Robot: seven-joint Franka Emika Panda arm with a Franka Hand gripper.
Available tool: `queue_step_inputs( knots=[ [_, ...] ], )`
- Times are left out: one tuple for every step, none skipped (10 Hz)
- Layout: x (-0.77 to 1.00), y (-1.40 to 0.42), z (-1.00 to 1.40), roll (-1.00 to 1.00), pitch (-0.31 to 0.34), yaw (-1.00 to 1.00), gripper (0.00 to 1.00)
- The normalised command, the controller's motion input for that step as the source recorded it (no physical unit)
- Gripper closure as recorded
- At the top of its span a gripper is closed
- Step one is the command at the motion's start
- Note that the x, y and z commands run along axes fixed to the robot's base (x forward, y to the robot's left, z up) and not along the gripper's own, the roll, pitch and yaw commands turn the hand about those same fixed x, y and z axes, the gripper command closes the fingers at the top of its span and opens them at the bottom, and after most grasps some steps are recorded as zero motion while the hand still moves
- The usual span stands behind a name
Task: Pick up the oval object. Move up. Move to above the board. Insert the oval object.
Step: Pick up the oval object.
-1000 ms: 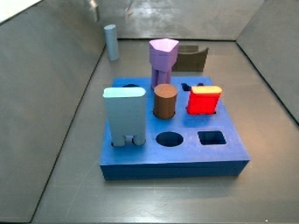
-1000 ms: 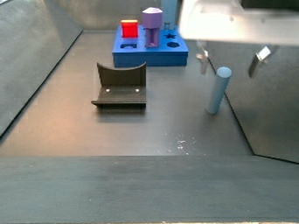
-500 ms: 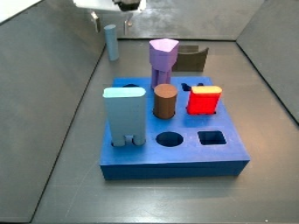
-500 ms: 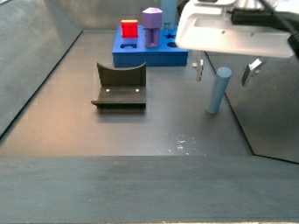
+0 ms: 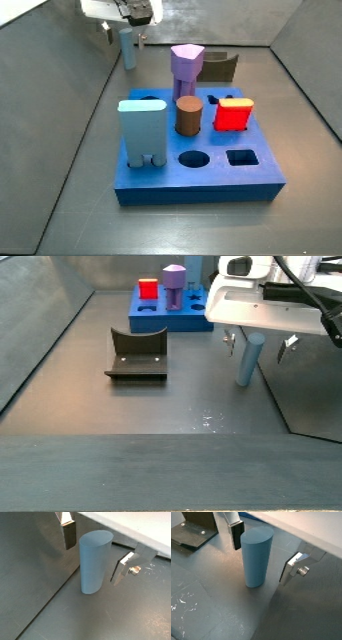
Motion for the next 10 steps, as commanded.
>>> queue_step_inputs(
  knots=[
    [0.0, 0.0, 0.0, 0.0, 0.0, 0.0, 1.0],
    [0.0, 0.0, 0.0, 0.0, 0.0, 0.0, 1.0],
    [0.0, 0.0, 0.0, 0.0, 0.0, 0.0, 1.0],
    [0.0, 0.0, 0.0, 0.0, 0.0, 0.0, 1.0],
    [0.0, 0.0, 0.0, 0.0, 0.0, 0.0, 1.0],
    [0.0, 0.0, 0.0, 0.0, 0.0, 0.0, 1.0],
    [0.0, 0.0, 0.0, 0.0, 0.0, 0.0, 1.0],
    [0.0, 0.0, 0.0, 0.0, 0.0, 0.0, 1.0],
    [0.0, 0.0, 0.0, 0.0, 0.0, 0.0, 1.0],
    [0.0, 0.0, 0.0, 0.0, 0.0, 0.0, 1.0]
  ],
)
